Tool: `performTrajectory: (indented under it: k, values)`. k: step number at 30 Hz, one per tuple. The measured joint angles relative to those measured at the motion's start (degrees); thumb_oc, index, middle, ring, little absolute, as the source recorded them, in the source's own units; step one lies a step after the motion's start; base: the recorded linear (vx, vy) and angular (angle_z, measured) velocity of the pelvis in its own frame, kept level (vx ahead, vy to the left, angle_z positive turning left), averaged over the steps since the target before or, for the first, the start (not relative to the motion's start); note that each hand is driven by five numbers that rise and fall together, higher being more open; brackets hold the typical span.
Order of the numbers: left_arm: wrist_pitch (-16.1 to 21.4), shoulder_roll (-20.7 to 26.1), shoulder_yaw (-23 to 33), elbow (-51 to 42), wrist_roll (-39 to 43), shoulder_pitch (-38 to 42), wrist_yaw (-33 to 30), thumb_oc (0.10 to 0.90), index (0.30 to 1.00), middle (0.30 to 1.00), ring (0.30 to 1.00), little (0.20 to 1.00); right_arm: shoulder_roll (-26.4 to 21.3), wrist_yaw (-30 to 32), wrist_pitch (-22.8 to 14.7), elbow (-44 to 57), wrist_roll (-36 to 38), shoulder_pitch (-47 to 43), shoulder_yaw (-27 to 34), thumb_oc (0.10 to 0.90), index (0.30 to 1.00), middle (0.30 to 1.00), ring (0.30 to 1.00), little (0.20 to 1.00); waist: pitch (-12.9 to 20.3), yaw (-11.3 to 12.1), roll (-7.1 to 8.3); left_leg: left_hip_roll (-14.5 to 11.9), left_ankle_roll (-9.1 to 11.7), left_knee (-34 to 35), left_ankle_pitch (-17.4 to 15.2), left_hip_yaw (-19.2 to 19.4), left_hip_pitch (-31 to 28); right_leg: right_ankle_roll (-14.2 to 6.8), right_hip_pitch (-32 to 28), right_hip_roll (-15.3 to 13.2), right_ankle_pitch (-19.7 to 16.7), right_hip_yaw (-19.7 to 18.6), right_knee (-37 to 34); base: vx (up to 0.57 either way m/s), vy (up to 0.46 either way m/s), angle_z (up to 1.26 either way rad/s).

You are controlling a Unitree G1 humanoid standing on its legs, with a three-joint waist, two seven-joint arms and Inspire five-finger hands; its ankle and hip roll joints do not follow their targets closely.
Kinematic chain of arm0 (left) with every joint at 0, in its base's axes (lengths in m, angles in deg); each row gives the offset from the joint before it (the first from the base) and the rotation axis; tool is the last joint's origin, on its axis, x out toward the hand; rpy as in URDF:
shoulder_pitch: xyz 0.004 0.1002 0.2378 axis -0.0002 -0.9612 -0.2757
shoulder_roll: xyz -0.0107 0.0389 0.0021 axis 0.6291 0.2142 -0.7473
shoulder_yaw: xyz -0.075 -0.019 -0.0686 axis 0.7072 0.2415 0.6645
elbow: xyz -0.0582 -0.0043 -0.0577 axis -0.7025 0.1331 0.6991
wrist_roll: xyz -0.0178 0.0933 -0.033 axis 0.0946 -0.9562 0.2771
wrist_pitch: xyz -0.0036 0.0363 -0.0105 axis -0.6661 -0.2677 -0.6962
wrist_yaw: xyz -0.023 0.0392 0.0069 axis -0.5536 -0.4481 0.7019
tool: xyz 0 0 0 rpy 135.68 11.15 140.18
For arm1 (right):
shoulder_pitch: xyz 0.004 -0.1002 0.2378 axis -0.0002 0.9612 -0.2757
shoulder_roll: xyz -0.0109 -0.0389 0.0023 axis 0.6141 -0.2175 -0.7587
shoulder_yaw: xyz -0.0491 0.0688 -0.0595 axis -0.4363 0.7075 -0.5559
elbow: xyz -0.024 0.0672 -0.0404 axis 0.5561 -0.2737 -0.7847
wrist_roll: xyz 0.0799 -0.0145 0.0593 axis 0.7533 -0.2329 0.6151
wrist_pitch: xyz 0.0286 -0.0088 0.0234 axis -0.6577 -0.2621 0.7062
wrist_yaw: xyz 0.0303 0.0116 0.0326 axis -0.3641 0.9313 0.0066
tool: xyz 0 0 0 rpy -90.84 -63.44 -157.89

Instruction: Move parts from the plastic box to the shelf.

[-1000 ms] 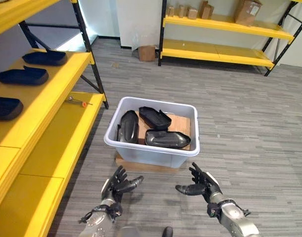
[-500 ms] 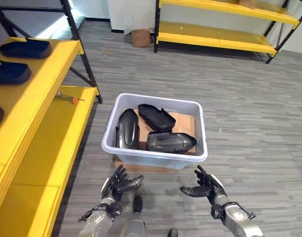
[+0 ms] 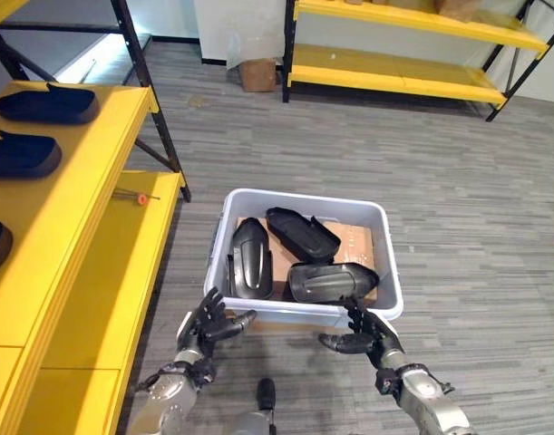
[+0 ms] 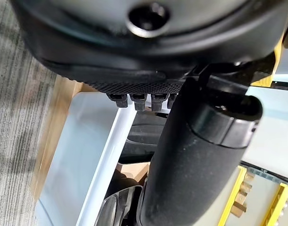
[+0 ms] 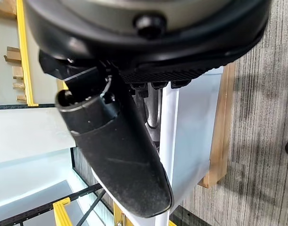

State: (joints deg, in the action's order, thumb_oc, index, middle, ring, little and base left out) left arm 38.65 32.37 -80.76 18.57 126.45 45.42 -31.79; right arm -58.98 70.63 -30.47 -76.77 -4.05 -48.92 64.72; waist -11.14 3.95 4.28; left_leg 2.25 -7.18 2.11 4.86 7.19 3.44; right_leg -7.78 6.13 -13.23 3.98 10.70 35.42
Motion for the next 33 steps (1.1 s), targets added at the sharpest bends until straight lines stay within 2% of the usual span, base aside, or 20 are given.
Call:
performTrajectory:
  k: [1,2,3,5,6,8,9,11,12,13,15,16,17,18,19,20,21,25,26,33]
  values:
    - [-0.05,0.01,-0.13,0.00,-0.12,-0.07,-0.26,0.900,1.000,1.000,1.000,1.000,0.01,0.05,0.09,0.07,-0.60,0.56,-0.08,0.900,1.000,1.000,1.000,1.000,-0.37,-0.60,-0.73,0.53,-0.81,-0.39,-0.69,-0.27,-0.71,-0.53,2.08,-0.76,0.23,-0.79,2.89,0.19,0.079,0.07]
    - [-0.08,-0.30,-0.30,0.02,-0.50,-0.21,-0.55,0.900,1.000,1.000,1.000,1.000,-0.04,0.03,0.15,0.27,-0.94,1.09,-0.01,0.900,1.000,1.000,1.000,1.000,-0.41,-0.94,-1.06,0.68,-1.60,-1.24,-1.43,-0.03,-1.35,-0.61,3.63,-1.50,0.60,-0.32,3.36,0.10,-0.002,0.05]
    - [-0.19,-0.24,-0.48,0.02,-0.56,-0.36,-0.33,0.900,1.000,1.000,1.000,1.000,-0.05,0.07,0.26,0.29,-1.00,1.47,-0.17,0.900,1.000,1.000,1.000,1.000,-0.31,-0.91,-1.60,0.82,-1.53,-1.19,-1.65,0.01,-1.74,-0.21,4.12,-2.03,0.83,-0.03,1.91,0.16,-0.095,-0.04]
    - [-0.05,-0.28,-0.76,-0.08,-0.56,-0.21,-0.14,0.900,1.000,1.000,1.000,1.000,-0.19,0.09,0.34,0.36,-1.03,1.91,-0.13,0.900,1.000,1.000,1.000,1.000,-0.18,-1.05,-2.61,0.96,-0.94,-1.02,-1.87,0.41,-1.98,-0.20,4.09,-4.13,0.18,2.28,-8.44,0.13,-0.179,-0.02]
    - [0.06,-0.26,-0.73,0.02,-0.53,-0.11,-0.11,0.900,1.000,1.000,1.000,1.000,-0.43,0.06,0.45,1.13,-1.03,2.04,-0.17,0.900,1.000,1.000,1.000,1.000,-0.04,-1.01,-2.77,1.31,0.08,-1.00,-1.69,0.98,-1.36,-1.12,4.05,-6.31,-2.42,3.45,-17.12,0.11,-0.184,-0.09]
    - [0.04,-0.12,-0.58,0.12,-0.50,-0.47,-0.10,0.900,1.000,1.000,1.000,1.000,-0.33,0.02,0.44,1.85,-1.03,2.04,-0.16,0.900,1.000,1.000,1.000,1.000,-0.03,-0.92,-2.72,1.75,0.18,-0.86,-1.56,1.07,-1.17,-2.68,2.76,-7.95,-6.00,3.72,-26.15,0.10,-0.170,0.00]
    - [-0.12,-0.21,-0.69,0.65,-0.50,-0.84,-0.11,0.900,1.000,1.000,1.000,1.000,-0.22,0.01,0.45,1.91,-1.26,2.24,-0.35,0.900,1.000,1.000,1.000,1.000,-0.05,-1.41,-2.56,1.84,0.39,-0.74,-1.51,-0.09,-1.56,-4.12,1.07,-10.07,-10.69,2.96,-32.45,0.12,-0.205,0.19]
    - [-0.07,-0.15,-0.39,0.60,-0.50,-1.50,0.07,0.900,1.000,1.000,1.000,1.000,-0.19,-0.01,0.45,1.95,-2.07,2.27,-0.54,0.900,1.000,1.000,1.000,1.000,0.09,-1.34,-1.57,1.88,1.36,-0.64,-1.72,-0.81,-1.65,-5.24,-0.01,-10.76,-14.96,2.32,-36.46,0.15,-0.237,0.24]
    - [-0.07,-0.11,-0.20,0.60,-0.50,-1.79,0.07,0.900,1.000,1.000,1.000,1.000,-0.17,-0.04,0.43,2.07,-2.25,2.32,-0.52,0.900,1.000,1.000,1.000,1.000,0.05,-1.57,-1.11,1.86,1.47,-0.63,-1.70,-1.35,-1.67,-5.42,-0.86,-10.59,-15.94,2.27,-37.83,0.10,-0.140,0.28]
    - [-0.07,-0.08,-0.14,0.61,-0.52,-2.13,0.16,0.900,1.000,1.000,1.000,1.000,-0.15,-0.06,0.43,2.07,-2.45,2.48,-0.55,0.900,1.000,1.000,1.000,1.000,0.14,-1.80,-0.56,1.91,2.09,-0.22,-1.52,-2.03,-1.90,-5.31,-1.65,-10.23,-16.64,2.41,-38.70,0.15,-0.182,0.40]
    - [-0.06,0.21,0.32,0.45,-0.52,-3.86,0.59,0.900,1.000,1.000,1.000,1.000,0.32,-0.11,0.51,1.98,-2.51,3.26,-0.72,0.900,1.000,1.000,1.000,1.000,0.94,-1.78,1.81,2.01,3.58,1.88,-1.00,-2.94,-3.33,-4.95,-4.48,-8.27,-17.61,2.59,-40.56,0.13,-0.206,0.31]
    - [-0.05,0.38,1.05,0.21,-0.49,-5.50,0.68,0.900,1.000,1.000,1.000,1.000,0.46,-0.35,0.51,2.00,-2.50,3.36,-1.02,0.900,1.000,1.000,1.000,1.000,1.92,-1.74,3.53,2.04,5.13,2.55,-0.82,-3.23,-3.59,-4.30,-5.63,-7.12,-18.94,3.16,-40.75,0.08,-0.181,0.00]
    - [-0.04,0.38,1.42,0.07,-0.48,-6.37,0.68,0.900,1.000,1.000,1.000,1.000,0.43,-0.43,0.51,2.00,-2.51,3.10,-0.99,0.900,1.000,1.000,1.000,1.000,2.32,-1.30,4.28,1.82,6.04,2.54,-0.93,-3.04,-3.49,-3.98,-5.74,-6.65,-16.82,4.41,-40.45,0.07,-0.166,-0.08]
    - [-0.10,0.16,1.44,0.11,-0.48,-6.78,0.68,0.900,1.000,1.000,1.000,1.000,0.32,-0.39,0.43,1.99,-2.51,2.86,-0.65,0.900,1.000,1.000,1.000,1.000,2.30,-1.19,4.26,1.13,6.82,2.53,-0.99,-2.99,-3.45,-3.83,-5.79,-6.03,-15.28,4.41,-40.45,0.04,-0.110,-0.06]
    - [-0.12,-0.54,1.22,0.08,-0.45,-7.21,0.71,0.900,1.000,1.000,1.000,1.000,-0.04,-0.18,0.39,1.95,-2.51,2.61,0.08,0.900,1.000,1.000,1.000,1.000,2.29,-1.31,3.14,-0.46,7.63,2.54,-0.75,-3.51,-3.14,-3.30,-5.79,-4.41,-14.75,4.81,-40.46,0.06,-0.163,0.13]
    - [-0.11,-0.54,0.07,-0.13,-0.46,-7.39,0.98,0.900,1.000,1.000,1.000,1.000,-0.53,0.15,0.34,1.95,-2.49,2.72,0.97,0.900,1.000,1.000,1.000,1.000,2.41,-1.96,1.95,-2.60,8.56,2.54,-0.63,-4.54,-2.48,-1.83,-5.76,-2.25,-13.78,5.92,-40.46,0.05,-0.155,0.21]
    - [-0.12,-0.67,-0.10,-0.12,-0.46,-7.37,1.05,0.900,1.000,1.000,1.000,1.000,-1.19,0.15,0.37,1.91,-2.49,2.53,0.96,0.900,1.000,1.000,1.000,1.000,2.35,-2.13,1.47,-3.94,9.05,2.55,-0.43,-4.75,-2.28,-1.21,-5.71,-0.93,-13.38,6.65,-40.45,0.07,-0.206,0.15]
    - [-0.10,-0.66,-0.05,-0.19,-0.44,-6.85,1.01,0.900,1.000,1.000,1.000,1.000,-2.60,0.26,0.34,1.93,-2.48,2.54,1.07,0.900,1.000,1.000,1.000,1.000,2.35,-2.18,1.06,-7.66,10.93,2.73,-0.47,-4.91,-2.13,0.84,-5.65,2.79,-12.13,7.19,-40.50,0.05,-0.116,-0.04]
    - [-0.10,-0.73,-0.03,-0.48,-0.43,-6.55,1.01,0.900,1.000,1.000,1.000,1.000,-2.86,0.52,0.28,1.94,-2.46,2.44,1.29,0.900,1.000,1.000,1.000,1.000,2.34,-2.22,0.81,-9.33,11.86,2.75,-0.46,-4.93,-1.86,1.85,-5.38,4.46,-11.51,7.20,-40.72,0.05,-0.097,-0.06]
    - [-0.08,-2.83,0.28,-1.86,0.26,-6.77,0.94,0.900,1.000,1.000,1.000,1.000,-4.17,0.76,0.03,5.02,-1.92,1.86,1.31,0.900,1.000,1.000,1.000,1.000,2.40,-2.12,-1.80,-11.36,13.04,2.72,-0.27,-5.93,-1.38,3.08,-5.26,6.55,-10.79,7.84,-40.89,0.04,-0.066,0.02]
